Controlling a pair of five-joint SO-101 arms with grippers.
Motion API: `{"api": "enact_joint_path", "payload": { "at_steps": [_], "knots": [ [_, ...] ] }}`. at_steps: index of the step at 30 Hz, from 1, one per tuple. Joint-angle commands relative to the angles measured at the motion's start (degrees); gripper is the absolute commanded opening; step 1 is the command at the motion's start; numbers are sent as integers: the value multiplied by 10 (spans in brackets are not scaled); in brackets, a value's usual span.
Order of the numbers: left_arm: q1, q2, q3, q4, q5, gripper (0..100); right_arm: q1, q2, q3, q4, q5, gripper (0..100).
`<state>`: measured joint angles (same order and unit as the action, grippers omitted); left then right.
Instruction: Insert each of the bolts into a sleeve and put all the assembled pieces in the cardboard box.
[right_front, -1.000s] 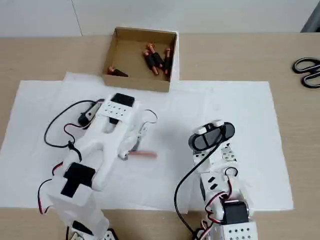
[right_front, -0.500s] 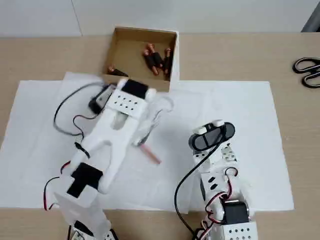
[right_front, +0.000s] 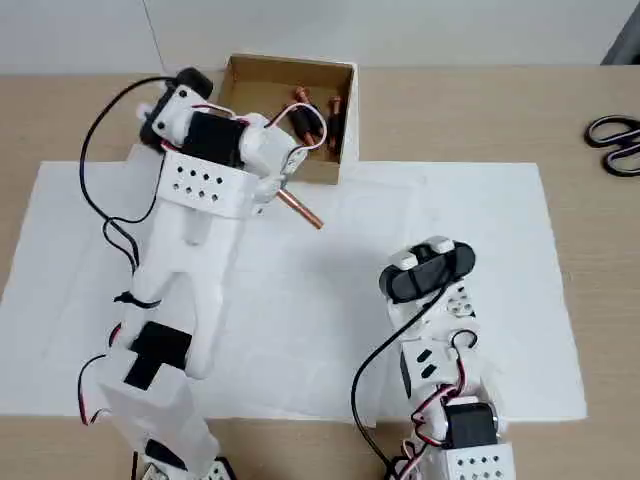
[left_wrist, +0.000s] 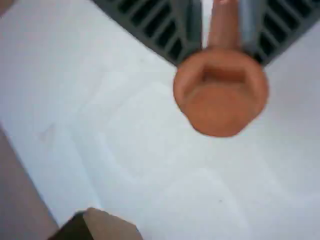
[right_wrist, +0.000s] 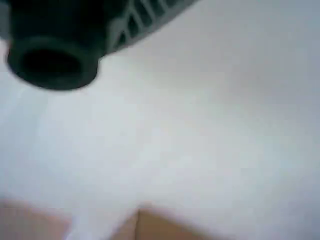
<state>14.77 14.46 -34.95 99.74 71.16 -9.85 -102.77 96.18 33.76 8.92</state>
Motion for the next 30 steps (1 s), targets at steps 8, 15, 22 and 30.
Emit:
{"api": "enact_joint_path", "payload": {
  "at_steps": [8,15,22,30],
  "knots": [
    [65,-288,161,2,-210,6,-1,-12,3,-99,-76,5],
    [64,-422,324,-120,-339,6,-99,-12,3,-145,-74,5],
    [64,-575,526,-447,-476,6,-157,-13,3,-155,-73,6],
    [69,-775,794,-677,-508,6,-79,-13,3,-240,-72,6]
  ]
}}
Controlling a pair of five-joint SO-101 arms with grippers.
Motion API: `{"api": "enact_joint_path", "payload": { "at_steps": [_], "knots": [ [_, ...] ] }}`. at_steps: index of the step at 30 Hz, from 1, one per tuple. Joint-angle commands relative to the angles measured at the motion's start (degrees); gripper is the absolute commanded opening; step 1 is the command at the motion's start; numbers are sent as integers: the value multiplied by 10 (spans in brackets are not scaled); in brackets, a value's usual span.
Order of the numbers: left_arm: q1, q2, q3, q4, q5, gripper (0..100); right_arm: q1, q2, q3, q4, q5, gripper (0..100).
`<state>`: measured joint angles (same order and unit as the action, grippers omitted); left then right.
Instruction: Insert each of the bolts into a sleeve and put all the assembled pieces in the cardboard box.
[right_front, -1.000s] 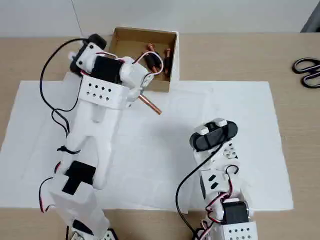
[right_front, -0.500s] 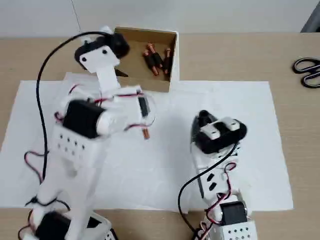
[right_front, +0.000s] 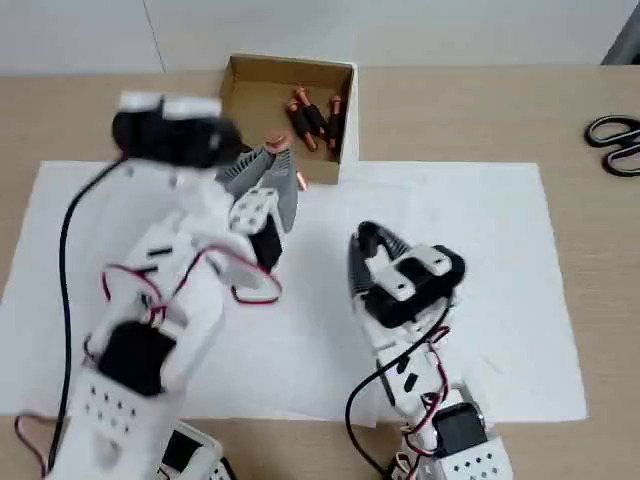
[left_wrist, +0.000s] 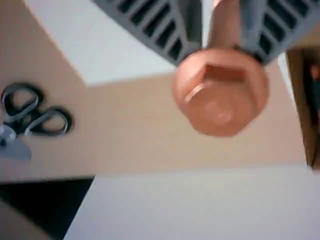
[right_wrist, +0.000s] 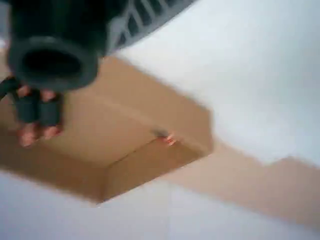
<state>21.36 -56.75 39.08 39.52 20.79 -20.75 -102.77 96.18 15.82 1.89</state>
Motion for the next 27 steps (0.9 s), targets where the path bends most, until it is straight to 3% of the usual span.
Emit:
{"api": "enact_joint_path", "payload": {
  "at_steps": [1,8,17,21,27],
  "knots": [
    [4,-75,67,-89,-4,6,41,-13,3,-87,-1,6],
    [0,-94,80,-97,-4,6,58,-13,3,-196,98,5],
    [5,-93,96,-98,-4,6,54,-13,3,-142,89,5],
    [35,-93,82,-99,-4,6,34,-13,3,-142,49,5],
    [97,-92,43,-99,-11,6,-13,-11,3,-123,50,5]
  ]
}}
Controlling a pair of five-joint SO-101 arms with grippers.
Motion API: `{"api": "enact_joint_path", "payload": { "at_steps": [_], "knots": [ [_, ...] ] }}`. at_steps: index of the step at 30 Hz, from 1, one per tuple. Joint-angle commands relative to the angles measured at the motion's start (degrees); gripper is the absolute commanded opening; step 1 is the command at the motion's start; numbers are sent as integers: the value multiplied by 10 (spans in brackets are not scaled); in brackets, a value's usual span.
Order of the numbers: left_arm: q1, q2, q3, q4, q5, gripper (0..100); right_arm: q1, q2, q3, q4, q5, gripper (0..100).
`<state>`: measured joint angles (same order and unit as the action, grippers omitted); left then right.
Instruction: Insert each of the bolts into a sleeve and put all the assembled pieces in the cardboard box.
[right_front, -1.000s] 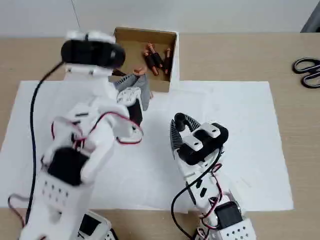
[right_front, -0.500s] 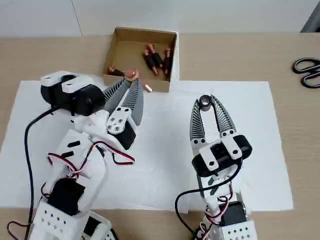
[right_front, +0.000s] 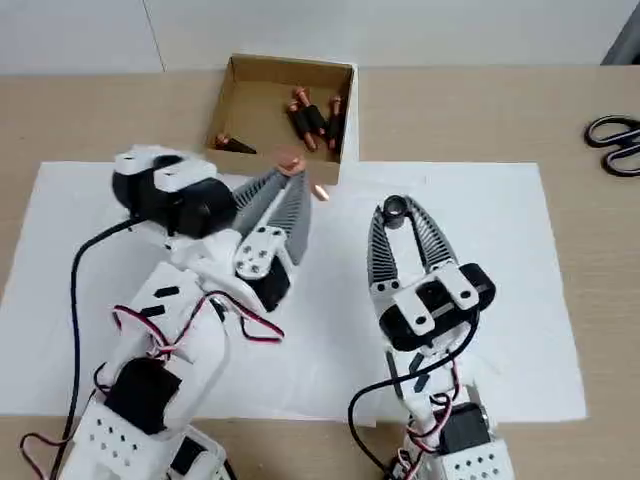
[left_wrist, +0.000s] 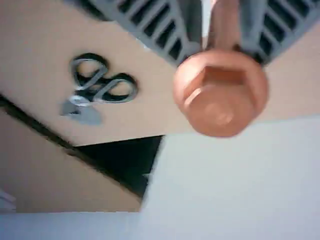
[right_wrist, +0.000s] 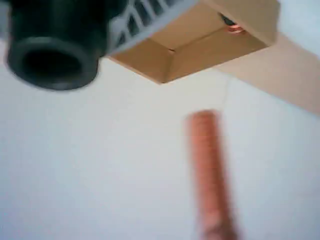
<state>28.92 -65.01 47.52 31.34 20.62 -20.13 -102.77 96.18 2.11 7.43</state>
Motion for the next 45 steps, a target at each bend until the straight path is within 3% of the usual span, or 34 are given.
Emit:
{"api": "enact_joint_path", "payload": {
  "at_steps": [1,6,19,27,45],
  "knots": [
    [26,-10,-45,-18,-25,6,-30,-11,3,29,-5,5],
    [40,-11,-64,-18,-142,6,-70,-11,3,87,-5,5],
    [82,-11,-32,-6,-142,6,-71,-11,3,86,-4,5],
    [82,-11,-27,12,-142,6,-70,-11,2,18,-4,5],
    [84,-10,7,16,-144,6,-68,-11,3,12,-4,5]
  ]
}}
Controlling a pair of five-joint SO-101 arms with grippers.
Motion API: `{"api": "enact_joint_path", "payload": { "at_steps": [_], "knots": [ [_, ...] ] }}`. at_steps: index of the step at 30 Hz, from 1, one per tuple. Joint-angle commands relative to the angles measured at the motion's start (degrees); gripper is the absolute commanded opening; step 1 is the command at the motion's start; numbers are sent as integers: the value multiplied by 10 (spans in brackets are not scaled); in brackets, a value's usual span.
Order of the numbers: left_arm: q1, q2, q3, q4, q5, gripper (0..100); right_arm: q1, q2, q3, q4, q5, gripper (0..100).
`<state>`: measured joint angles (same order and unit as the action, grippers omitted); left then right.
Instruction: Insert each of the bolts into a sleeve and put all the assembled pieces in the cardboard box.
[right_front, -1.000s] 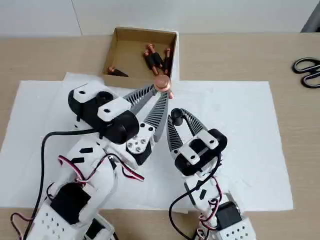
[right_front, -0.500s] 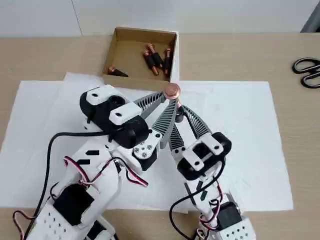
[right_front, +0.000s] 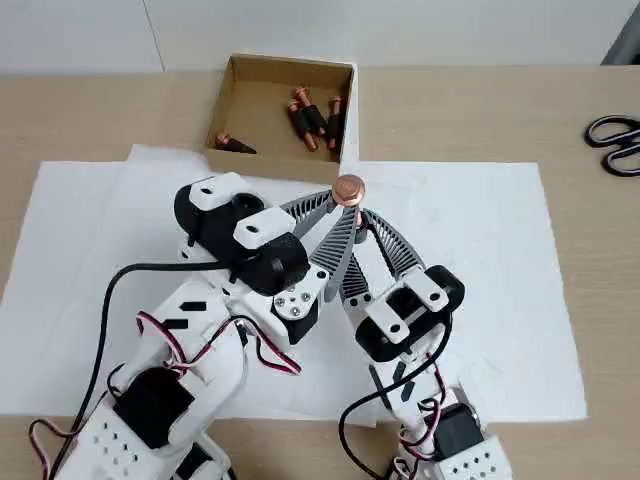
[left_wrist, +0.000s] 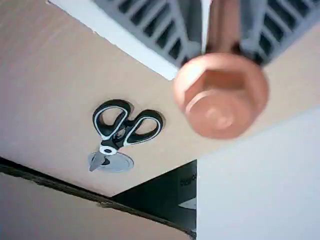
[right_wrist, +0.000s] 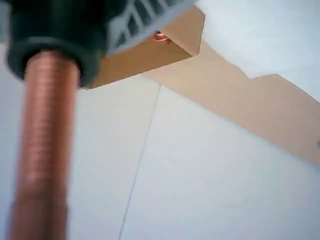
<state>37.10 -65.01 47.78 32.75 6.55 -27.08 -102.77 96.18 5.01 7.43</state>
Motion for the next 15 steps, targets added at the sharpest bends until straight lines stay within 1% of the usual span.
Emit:
{"api": "enact_joint_path", "payload": {
  "at_steps": [1,9,10,12,15],
  "knots": [
    [3,-10,13,2,-4,6,1,-12,3,-17,-4,5],
    [0,-10,38,1,-6,13,1,-12,3,-17,-4,5],
    [-1,-10,38,1,-8,31,1,-12,2,-17,-4,5],
    [-1,-10,39,9,-25,97,1,-12,1,-17,-4,5],
    [-1,-7,37,55,-37,207,1,-12,1,-17,-4,5]
  ]
}}
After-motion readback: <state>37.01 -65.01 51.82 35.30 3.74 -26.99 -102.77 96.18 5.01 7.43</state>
